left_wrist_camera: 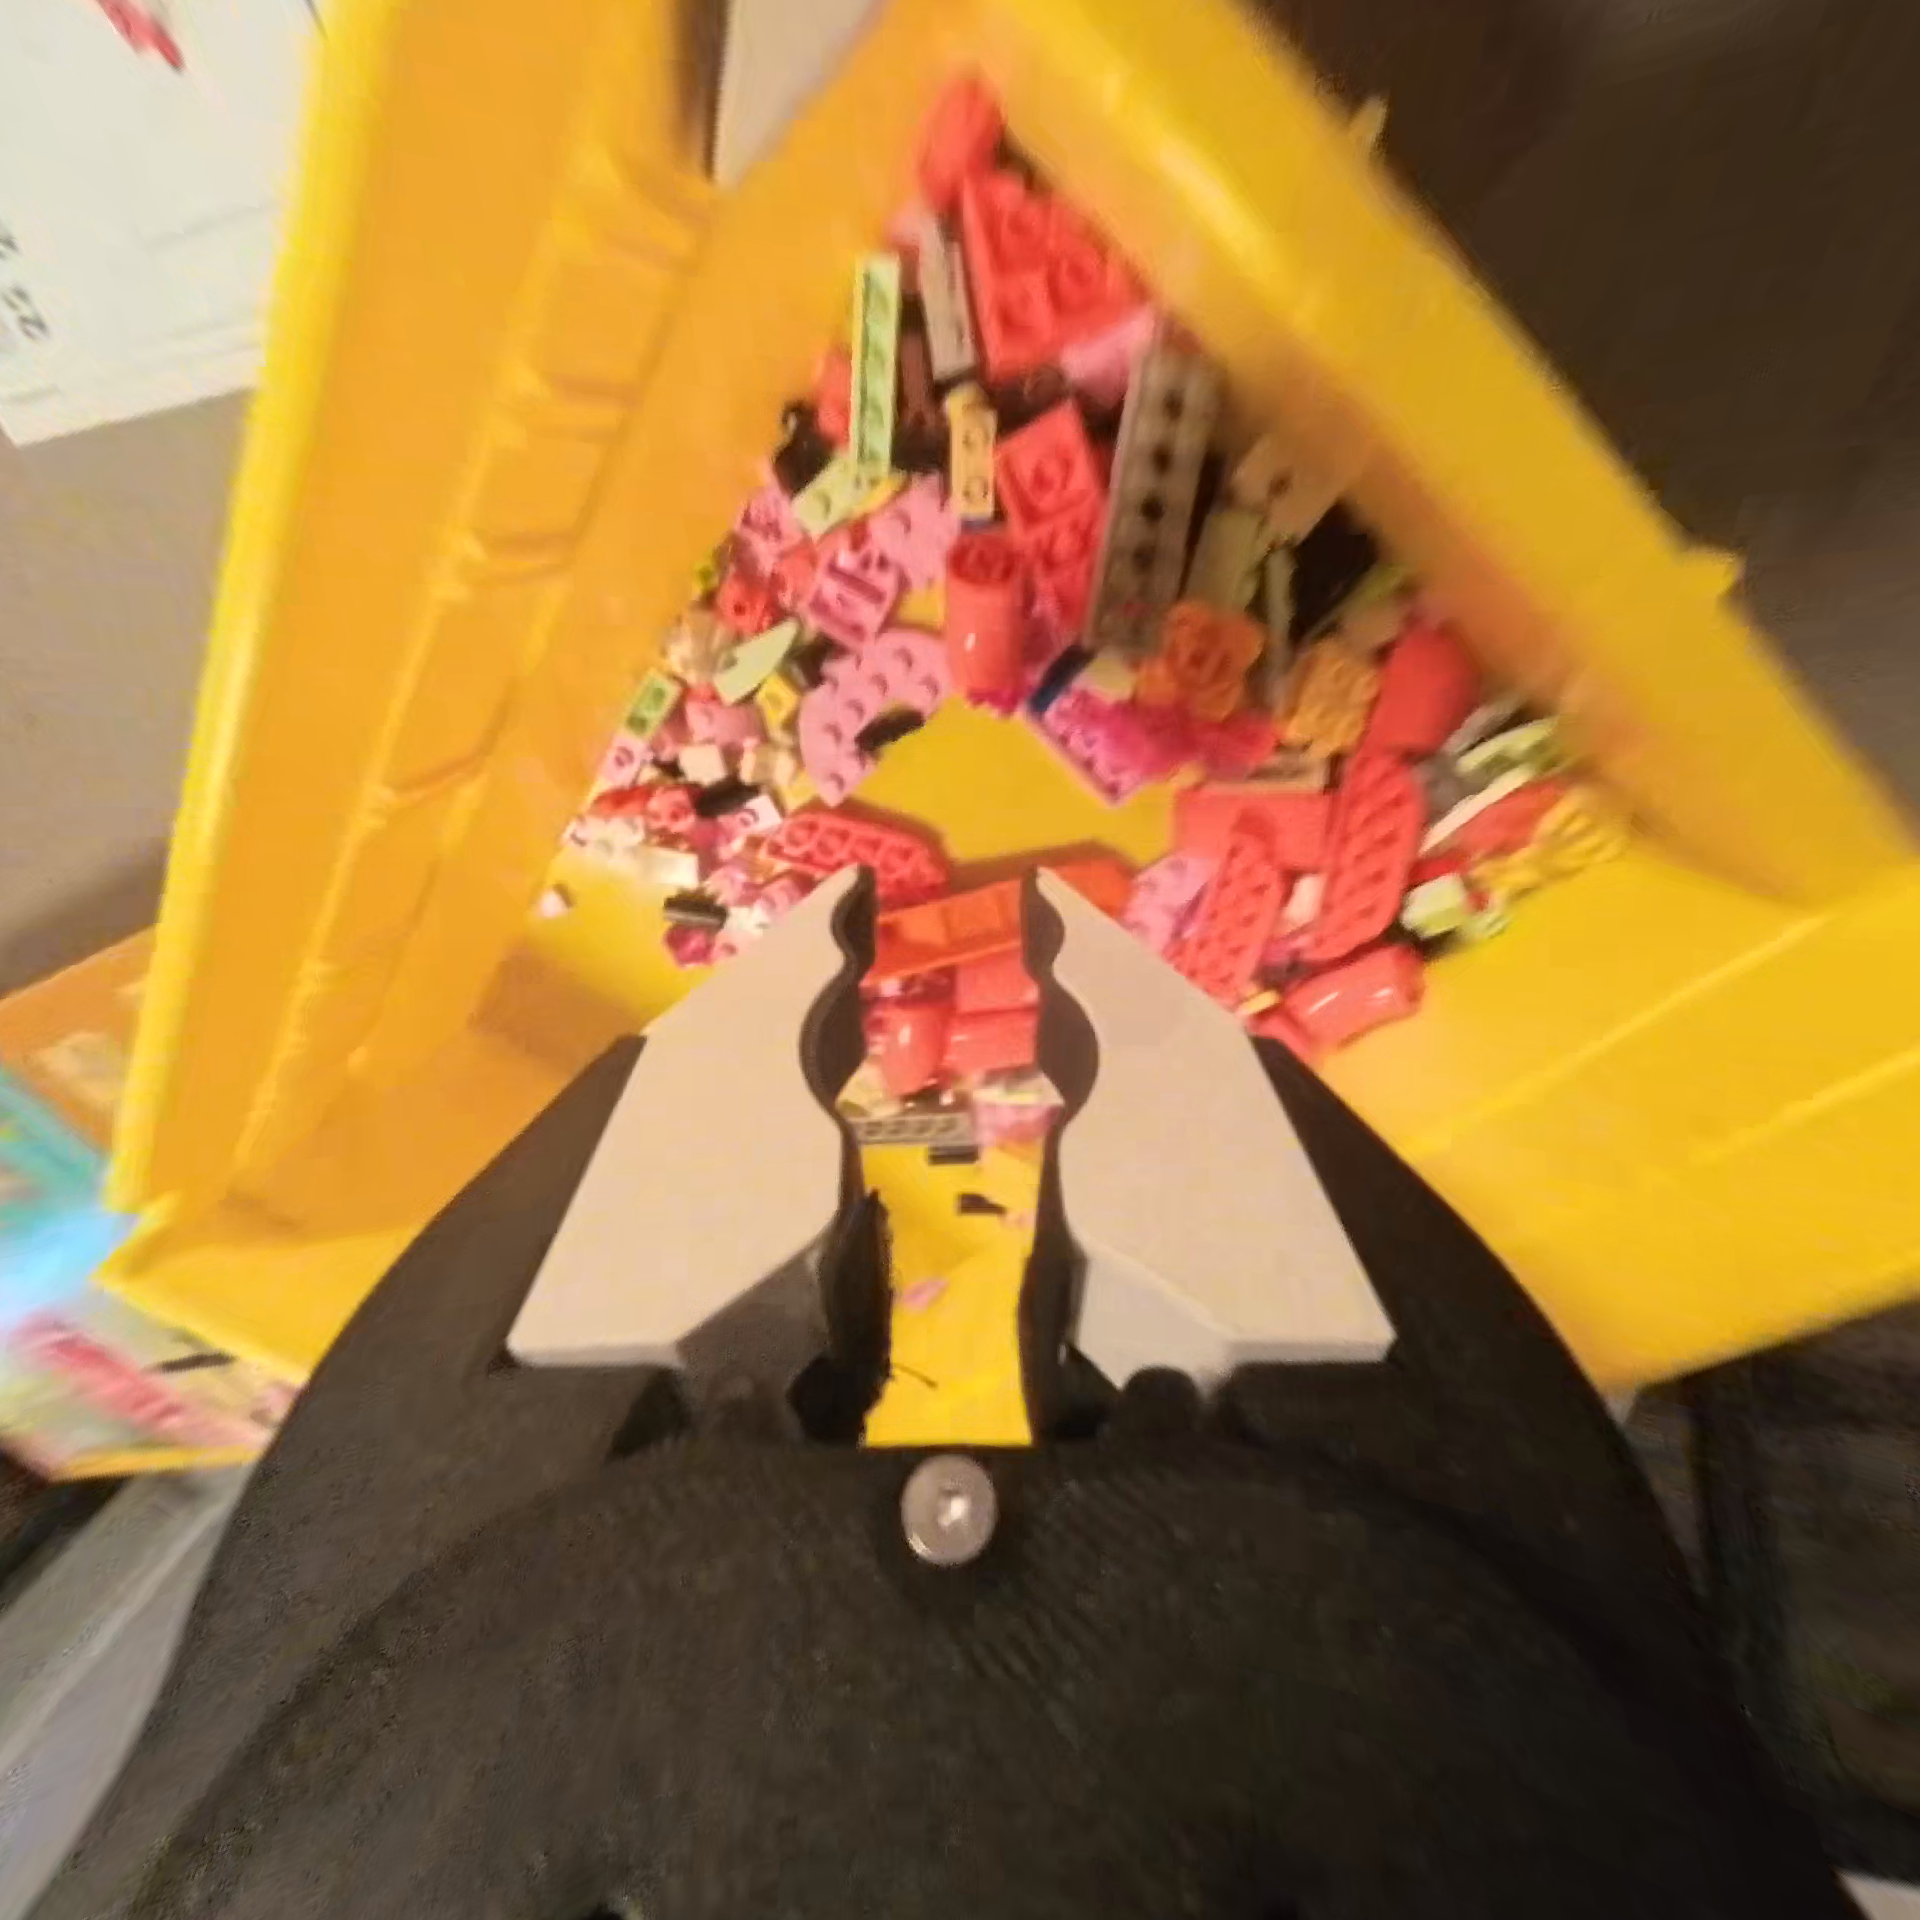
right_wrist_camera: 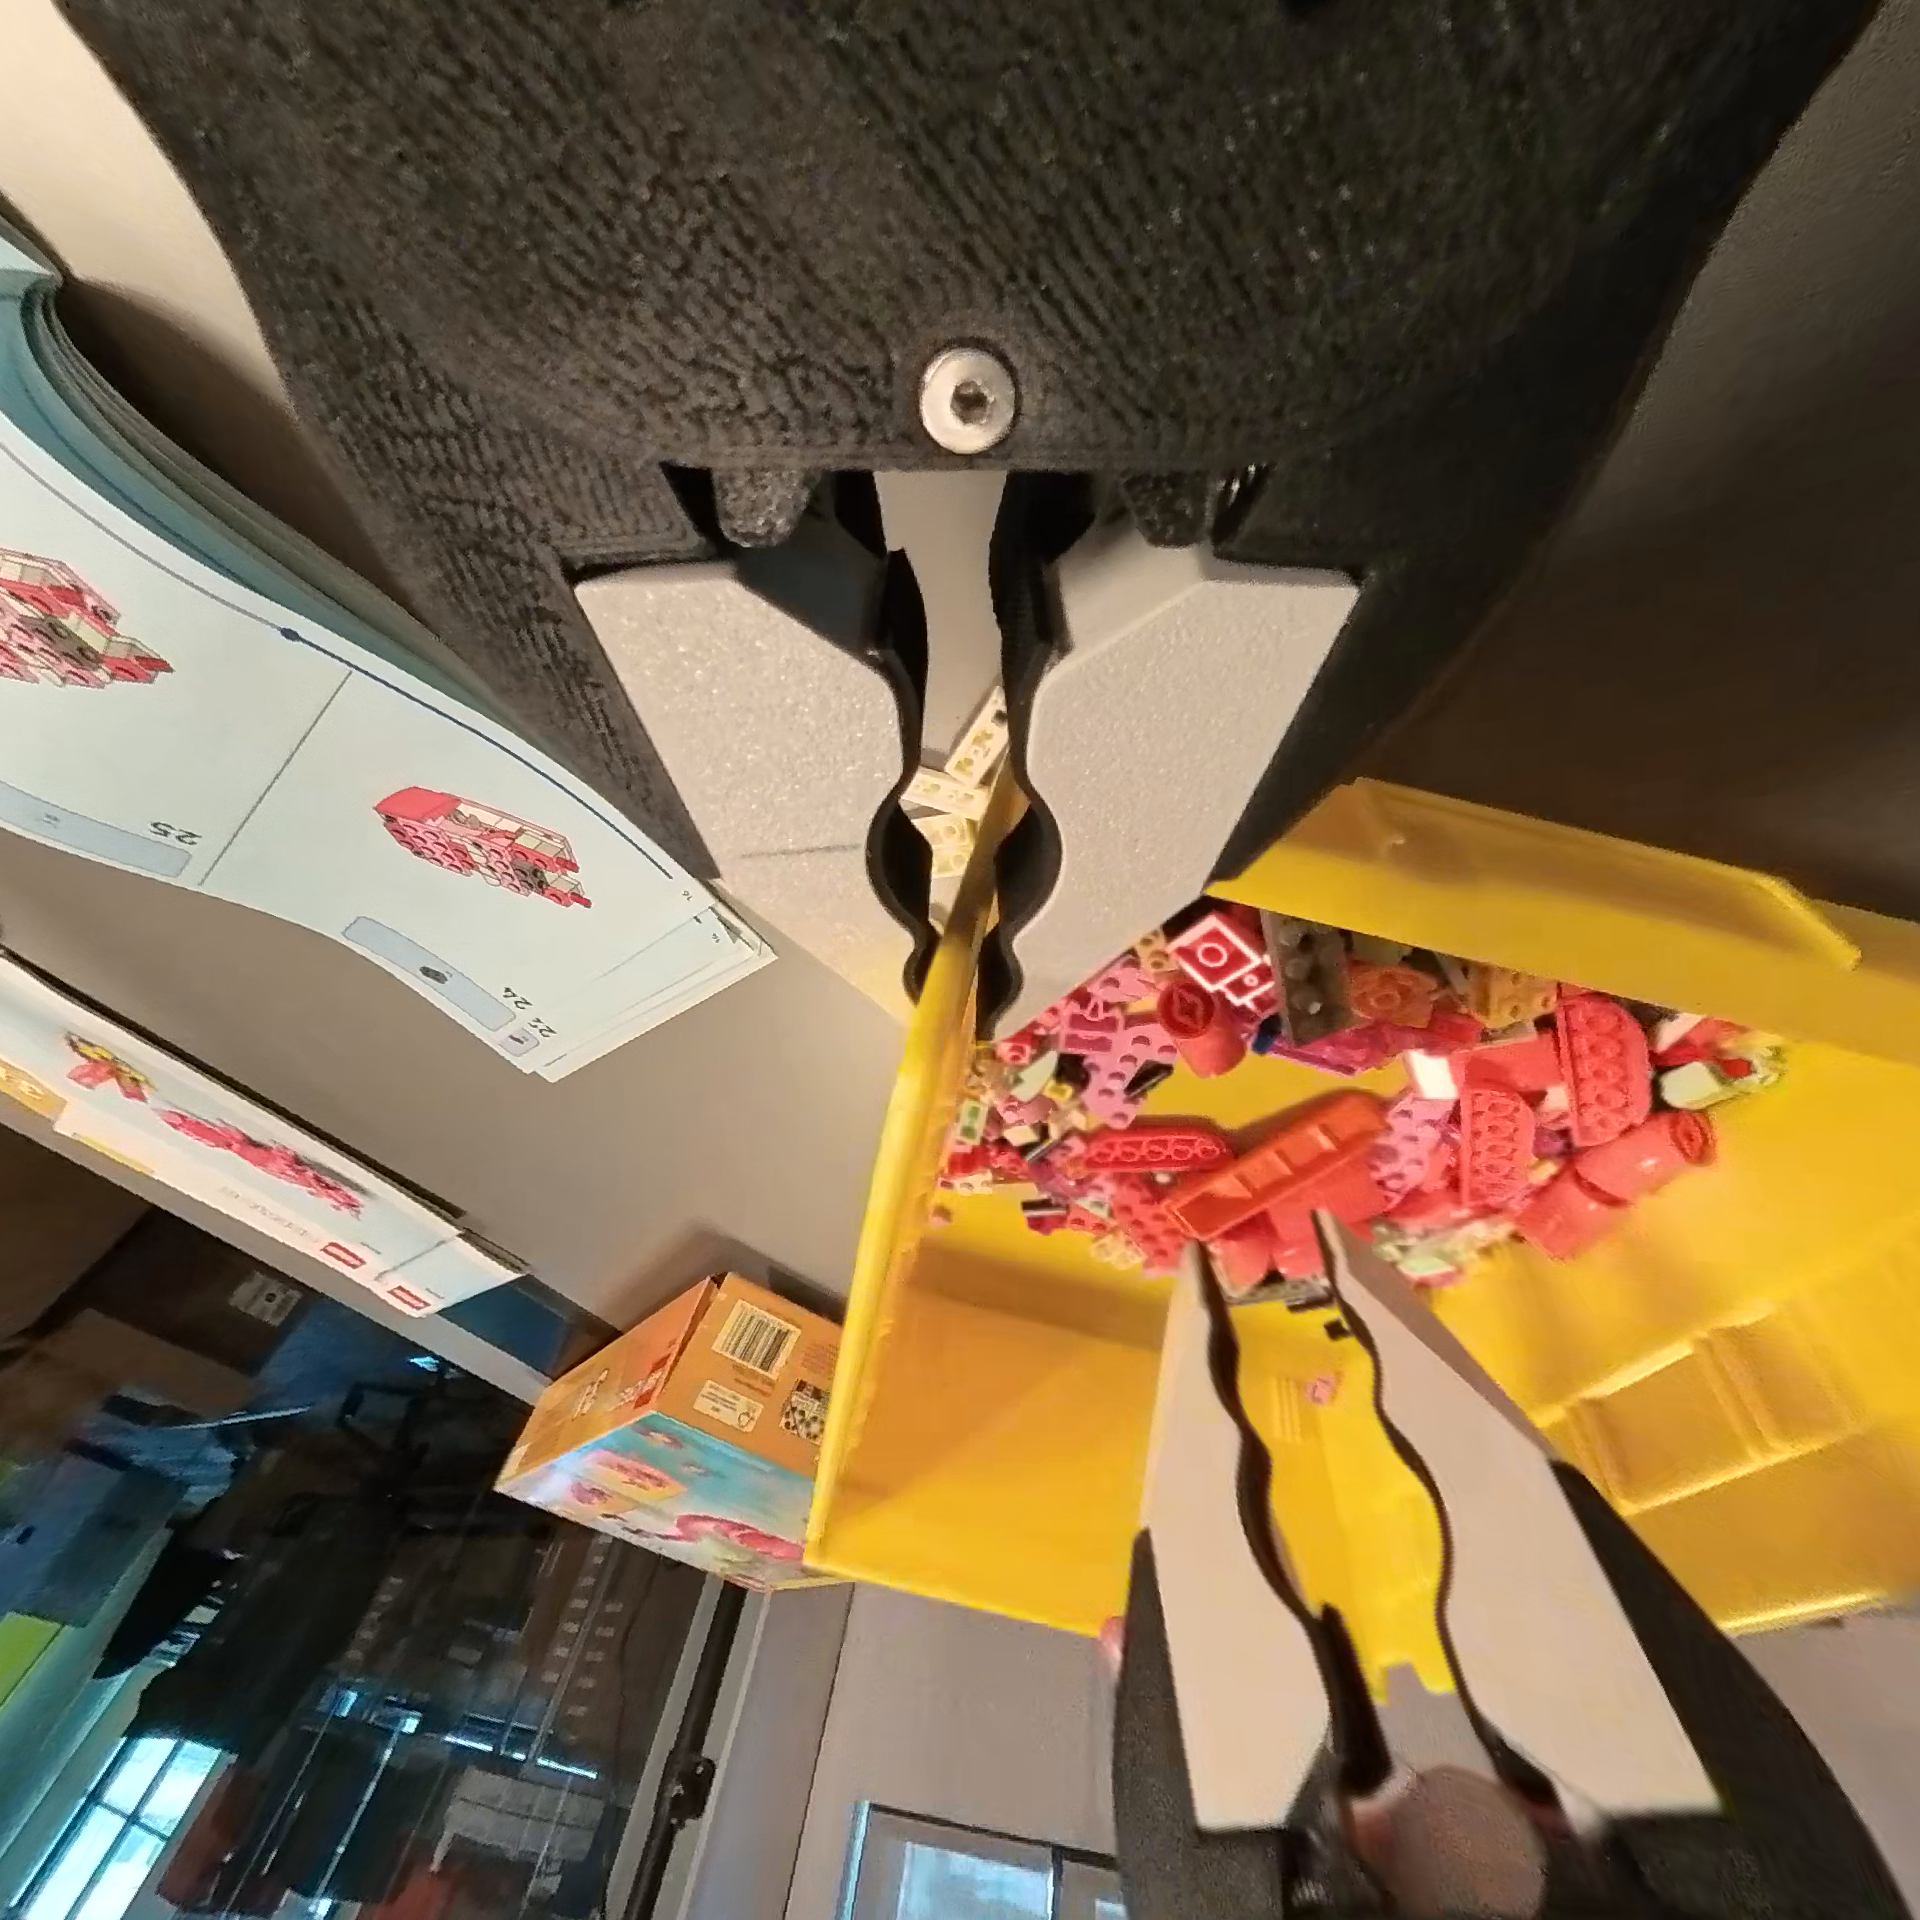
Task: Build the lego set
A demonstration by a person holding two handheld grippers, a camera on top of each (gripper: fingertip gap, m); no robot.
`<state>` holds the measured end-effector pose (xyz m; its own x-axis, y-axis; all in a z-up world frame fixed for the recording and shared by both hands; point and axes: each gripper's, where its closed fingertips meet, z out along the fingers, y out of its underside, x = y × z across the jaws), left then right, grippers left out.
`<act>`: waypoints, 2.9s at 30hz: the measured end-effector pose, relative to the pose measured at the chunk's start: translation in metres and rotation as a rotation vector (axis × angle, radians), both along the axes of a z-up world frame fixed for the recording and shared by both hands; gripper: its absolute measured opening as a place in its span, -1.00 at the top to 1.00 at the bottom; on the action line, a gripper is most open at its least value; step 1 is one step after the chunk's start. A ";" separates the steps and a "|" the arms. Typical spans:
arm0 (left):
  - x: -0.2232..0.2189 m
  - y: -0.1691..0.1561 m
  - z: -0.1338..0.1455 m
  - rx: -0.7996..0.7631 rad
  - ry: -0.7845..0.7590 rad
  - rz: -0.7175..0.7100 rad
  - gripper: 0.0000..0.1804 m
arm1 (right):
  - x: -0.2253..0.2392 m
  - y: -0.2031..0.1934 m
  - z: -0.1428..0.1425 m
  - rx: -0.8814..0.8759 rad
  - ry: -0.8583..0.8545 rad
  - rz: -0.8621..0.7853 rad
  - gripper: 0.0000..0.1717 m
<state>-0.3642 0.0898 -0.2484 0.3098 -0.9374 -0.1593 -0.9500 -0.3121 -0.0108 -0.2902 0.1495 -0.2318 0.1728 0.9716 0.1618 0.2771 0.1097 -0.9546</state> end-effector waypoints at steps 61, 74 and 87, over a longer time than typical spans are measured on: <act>0.068 0.006 -0.029 -0.456 -0.751 1.024 0.92 | 0.000 0.000 0.000 0.003 -0.001 -0.002 0.96; 0.019 -0.002 -0.013 -0.205 -0.533 0.975 0.86 | 0.000 0.000 0.000 0.007 -0.001 -0.006 0.96; 0.008 -0.001 -0.031 -0.147 -0.436 0.984 0.95 | 0.000 0.001 0.000 0.013 -0.002 -0.008 0.95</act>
